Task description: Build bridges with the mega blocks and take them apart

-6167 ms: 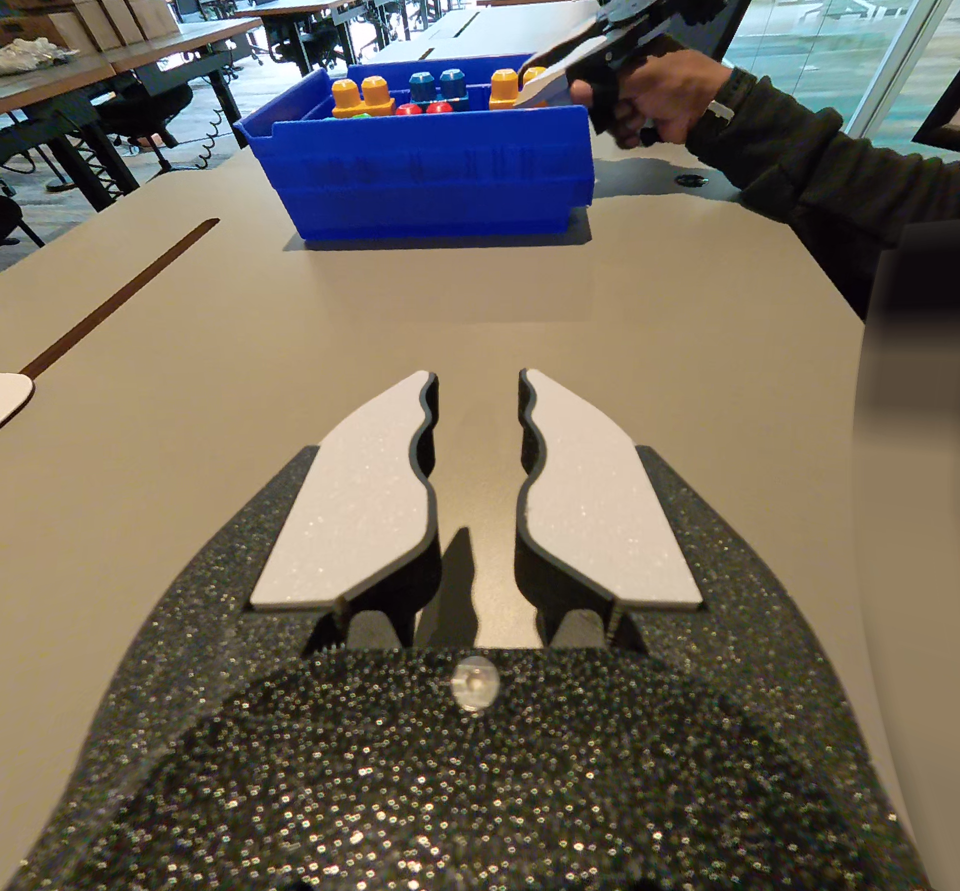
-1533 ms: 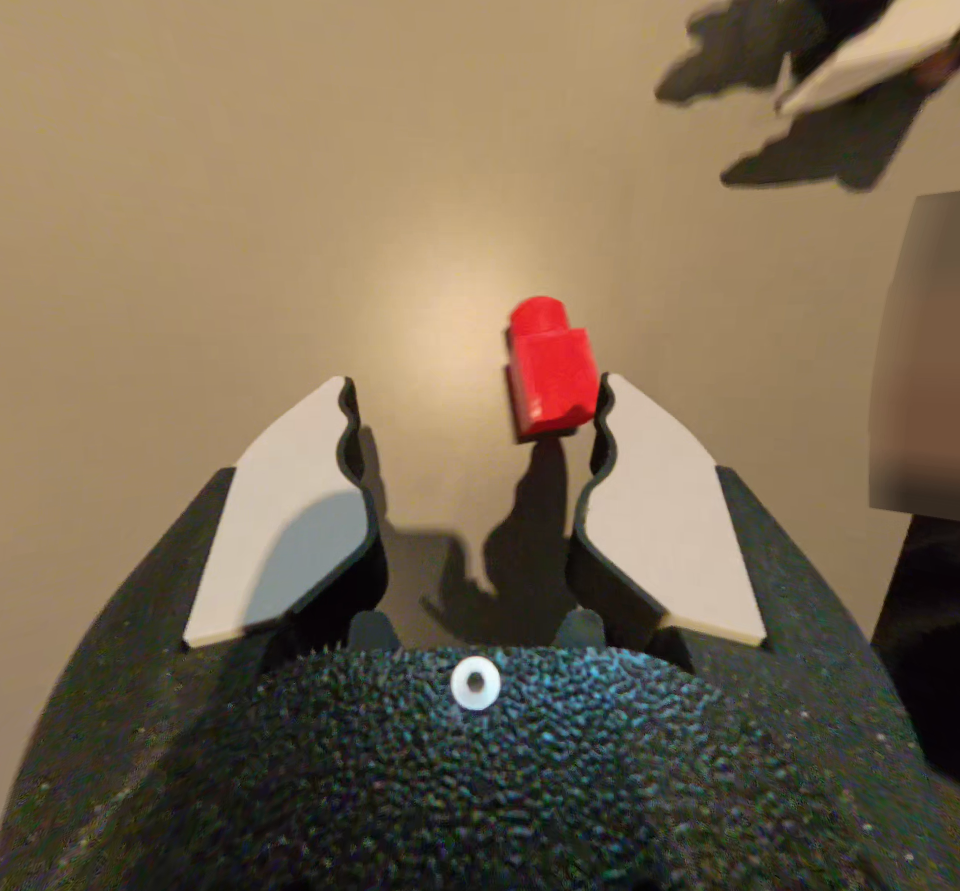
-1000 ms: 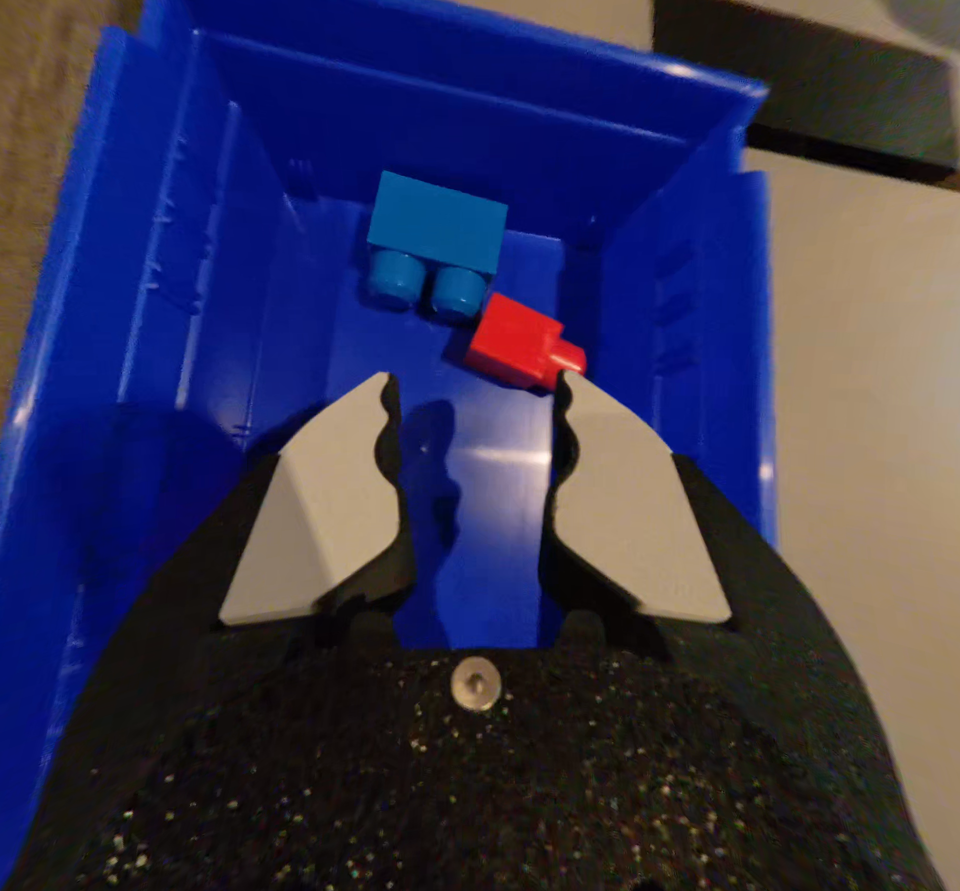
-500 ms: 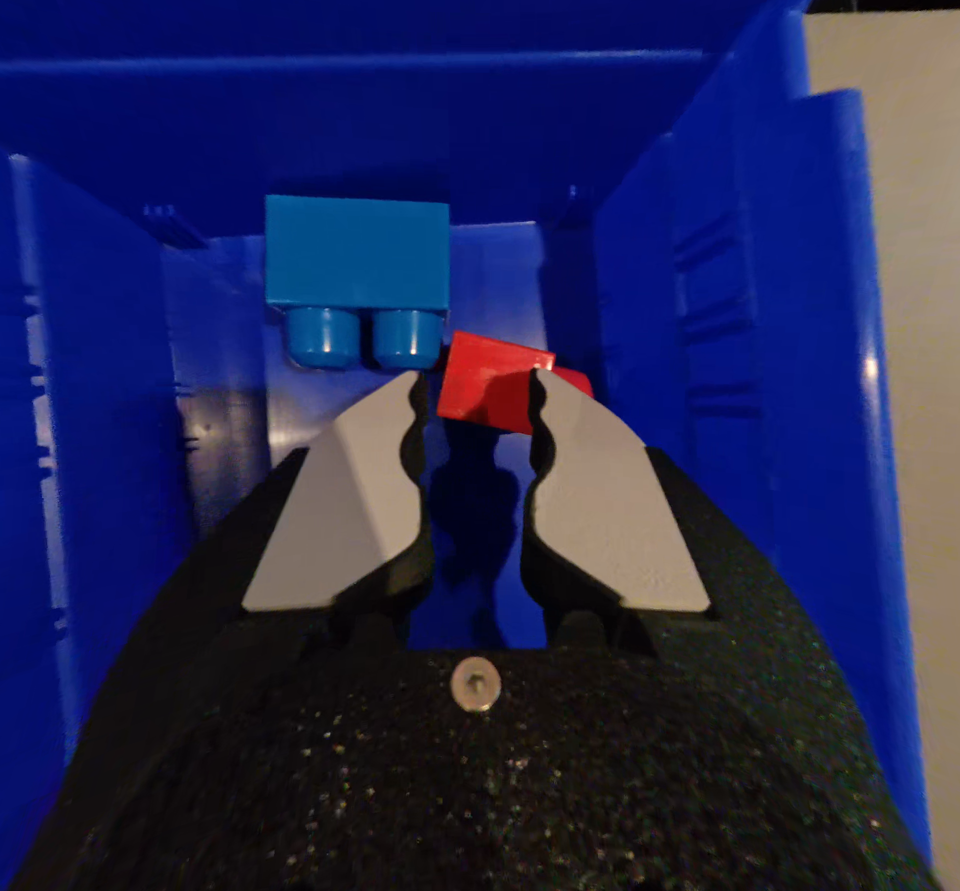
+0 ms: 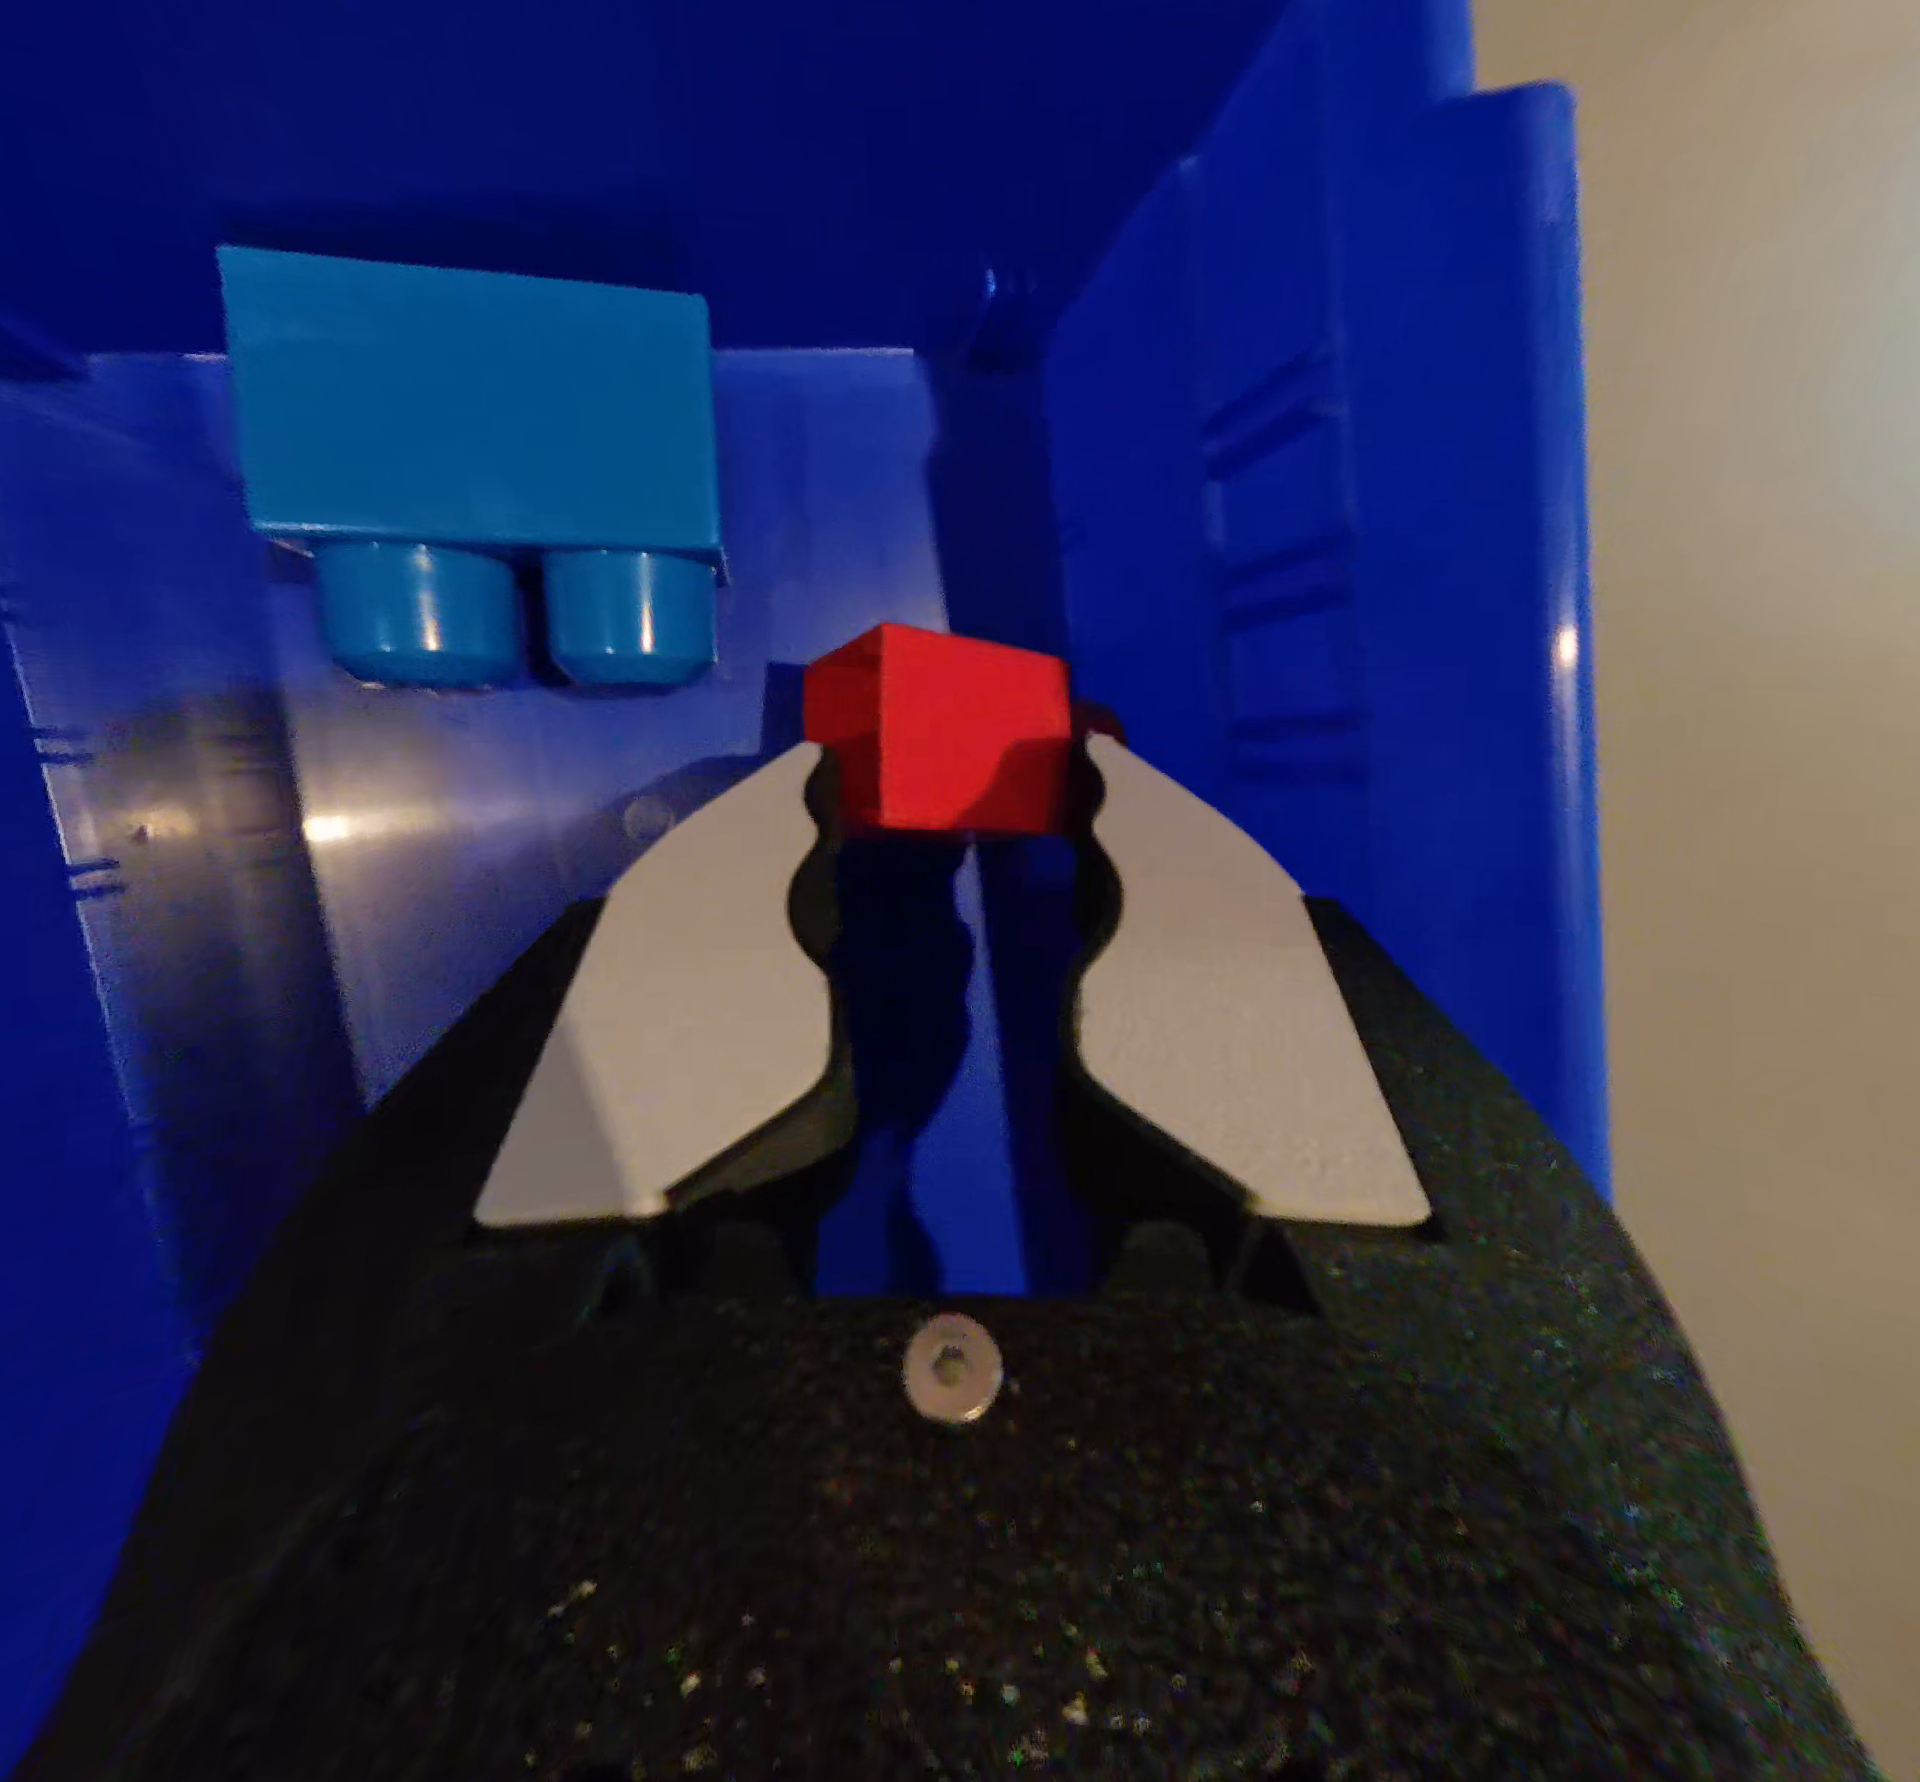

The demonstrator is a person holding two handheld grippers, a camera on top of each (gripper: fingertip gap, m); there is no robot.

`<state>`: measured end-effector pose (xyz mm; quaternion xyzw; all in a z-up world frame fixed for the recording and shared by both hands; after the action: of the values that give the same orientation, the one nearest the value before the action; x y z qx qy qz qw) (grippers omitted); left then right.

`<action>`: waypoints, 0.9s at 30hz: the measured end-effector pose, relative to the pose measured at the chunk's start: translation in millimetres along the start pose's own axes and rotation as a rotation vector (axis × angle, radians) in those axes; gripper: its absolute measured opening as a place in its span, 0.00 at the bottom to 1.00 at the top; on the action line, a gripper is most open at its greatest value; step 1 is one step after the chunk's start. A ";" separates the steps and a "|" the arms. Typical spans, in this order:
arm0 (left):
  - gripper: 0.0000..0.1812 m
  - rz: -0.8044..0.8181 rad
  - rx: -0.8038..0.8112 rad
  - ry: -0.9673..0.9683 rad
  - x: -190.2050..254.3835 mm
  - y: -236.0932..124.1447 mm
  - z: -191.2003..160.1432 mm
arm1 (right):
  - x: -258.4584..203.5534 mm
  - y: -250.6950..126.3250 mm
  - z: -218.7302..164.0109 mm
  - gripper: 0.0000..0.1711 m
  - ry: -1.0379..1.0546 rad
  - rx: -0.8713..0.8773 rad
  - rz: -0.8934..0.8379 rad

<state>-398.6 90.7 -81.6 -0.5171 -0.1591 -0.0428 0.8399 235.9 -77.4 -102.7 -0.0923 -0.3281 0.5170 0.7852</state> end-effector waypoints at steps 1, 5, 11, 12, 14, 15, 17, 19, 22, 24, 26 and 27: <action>0.21 -0.003 -0.002 0.003 -0.7 -1.4 -0.9 | 0.0 0.0 0.0 0.32 -0.001 0.001 0.000; 0.06 0.059 0.088 -0.006 -6.7 -17.7 -3.9 | -0.3 -0.3 0.1 0.32 -0.004 0.003 -0.002; 0.01 0.044 0.317 -0.009 0.8 -61.6 -3.9 | -0.4 0.1 0.1 0.32 -0.005 0.001 0.000; 0.01 0.054 0.326 -0.004 1.4 -64.7 -3.7 | -0.5 0.1 0.1 0.32 -0.005 0.000 0.000; 0.01 0.045 0.330 -0.004 0.1 -65.7 -2.8 | -0.7 -0.1 0.3 0.32 -0.008 0.002 -0.002; 0.01 0.041 0.339 0.001 -0.9 -65.2 -2.7 | -0.8 -0.2 0.2 0.32 -0.009 0.002 -0.003; 0.01 0.014 0.358 -0.003 0.2 -65.9 -3.5 | -1.2 -0.5 0.2 0.32 -0.012 0.002 -0.007; 0.01 -0.039 0.426 0.025 11.5 -74.1 -3.5 | -1.2 -0.5 0.2 0.32 -0.012 0.002 -0.009; 0.01 -0.174 0.556 0.165 56.9 -98.2 -8.4 | -0.3 0.6 0.1 0.32 -0.006 -0.003 -0.005; 0.01 -0.325 0.563 0.316 107.7 -108.3 -20.5 | 0.2 1.3 0.2 0.32 -0.003 -0.004 -0.002; 0.01 -0.511 0.469 0.476 168.5 -103.9 -43.4 | 0.3 1.1 0.3 0.32 -0.003 -0.002 -0.003; 0.01 -0.616 0.394 0.546 199.7 -96.0 -58.6 | 0.2 0.7 0.3 0.32 -0.003 0.001 -0.005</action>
<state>-219.3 13.2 38.4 -0.2457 -0.0834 -0.3945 0.8815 235.2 -76.9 -102.7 -0.0902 -0.3293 0.5153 0.7861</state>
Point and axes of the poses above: each gripper's, where its closed fingertips meet, y out along the fingers, z out of its top, x = y × z across the jaws, the point moved 9 cm from there along -y, back along the fingers, and after that the axes turned 10 degrees about -y, right-handed, at the moved point
